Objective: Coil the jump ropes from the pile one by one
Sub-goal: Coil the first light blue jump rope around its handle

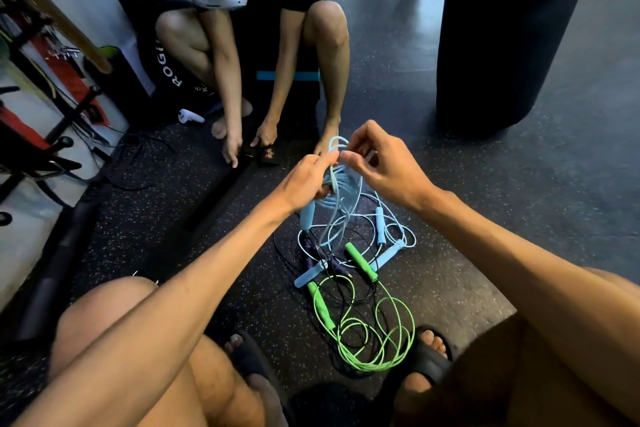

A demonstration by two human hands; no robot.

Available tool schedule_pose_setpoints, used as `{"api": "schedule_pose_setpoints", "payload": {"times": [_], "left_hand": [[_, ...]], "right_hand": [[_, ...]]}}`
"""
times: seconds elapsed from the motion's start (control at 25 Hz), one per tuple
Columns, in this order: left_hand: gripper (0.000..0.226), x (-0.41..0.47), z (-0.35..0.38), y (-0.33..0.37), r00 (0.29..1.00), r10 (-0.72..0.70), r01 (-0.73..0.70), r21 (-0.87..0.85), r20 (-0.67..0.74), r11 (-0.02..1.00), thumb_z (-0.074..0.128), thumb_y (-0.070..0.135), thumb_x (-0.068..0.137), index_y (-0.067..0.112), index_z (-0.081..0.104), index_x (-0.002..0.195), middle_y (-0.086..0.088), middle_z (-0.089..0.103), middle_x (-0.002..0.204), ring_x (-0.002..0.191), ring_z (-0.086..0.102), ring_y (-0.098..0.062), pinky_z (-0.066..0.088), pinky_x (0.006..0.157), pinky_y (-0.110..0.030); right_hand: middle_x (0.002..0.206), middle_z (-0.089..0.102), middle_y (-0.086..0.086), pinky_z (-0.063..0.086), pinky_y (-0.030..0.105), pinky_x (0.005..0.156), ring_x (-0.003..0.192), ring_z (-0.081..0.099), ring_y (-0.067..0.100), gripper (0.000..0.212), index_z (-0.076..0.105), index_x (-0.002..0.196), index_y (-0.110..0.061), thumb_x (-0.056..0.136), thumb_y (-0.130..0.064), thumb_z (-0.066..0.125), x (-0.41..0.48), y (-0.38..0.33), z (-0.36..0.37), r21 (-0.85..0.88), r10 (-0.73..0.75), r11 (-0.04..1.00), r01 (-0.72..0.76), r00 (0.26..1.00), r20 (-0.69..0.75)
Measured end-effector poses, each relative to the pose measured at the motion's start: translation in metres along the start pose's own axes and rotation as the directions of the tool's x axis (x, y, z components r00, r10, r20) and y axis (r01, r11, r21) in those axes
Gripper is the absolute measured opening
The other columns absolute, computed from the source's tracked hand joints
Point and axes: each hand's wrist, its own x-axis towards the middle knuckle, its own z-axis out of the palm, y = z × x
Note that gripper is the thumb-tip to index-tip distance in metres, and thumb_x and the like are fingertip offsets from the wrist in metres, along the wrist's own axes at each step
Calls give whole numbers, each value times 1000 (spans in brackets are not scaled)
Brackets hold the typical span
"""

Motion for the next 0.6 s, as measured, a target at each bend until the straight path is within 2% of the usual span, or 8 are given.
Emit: {"api": "schedule_pose_setpoints", "payload": {"times": [0.08,0.16,0.28,0.4,0.52,0.6], "left_hand": [[58,-2,-4,4,1000,2,-3,-81,-11,997,40,52,88,1,52,62,-11,43,59,49,37,-14,31,45,-22],[46,-2,-4,5,999,-2,-4,-103,-52,995,39,38,96,18,46,56,-5,41,54,43,35,-8,30,43,-18],[48,-1,-2,1,996,-30,20,-119,-81,993,39,38,95,22,45,50,0,41,51,41,36,-7,31,43,-19],[48,1,0,-1,989,-80,63,-135,-124,989,43,43,87,18,49,47,-2,43,51,41,38,-12,32,45,-22],[43,4,-2,2,969,-54,51,-19,-240,999,44,28,93,1,65,68,-9,58,63,57,50,-14,40,61,-29],[34,9,-7,-5,956,-38,55,52,-292,997,45,17,95,-1,69,79,-6,63,72,64,52,-10,40,64,-25]], "right_hand": [[86,60,-11,39,9,63,71,55,0,27,60,104,-15,88,-35,69,-2,0,-2,-31,10,1000,-5,984,177],[94,64,-9,40,8,66,74,56,0,34,61,112,-16,85,-33,74,-1,3,-2,-91,34,996,-6,950,309],[88,61,-2,38,21,68,72,52,13,20,64,103,-9,88,-21,70,2,5,3,-199,-1,978,66,950,311],[90,53,-2,33,21,69,78,48,14,10,58,97,-6,94,-15,60,3,5,8,-232,-6,969,86,946,325],[93,50,0,34,24,71,80,47,16,6,52,96,-8,97,-14,53,1,4,11,-238,18,969,66,942,335],[89,49,-1,30,24,67,76,45,14,4,50,94,-10,98,-12,52,0,0,8,-226,31,973,40,952,306]]}}
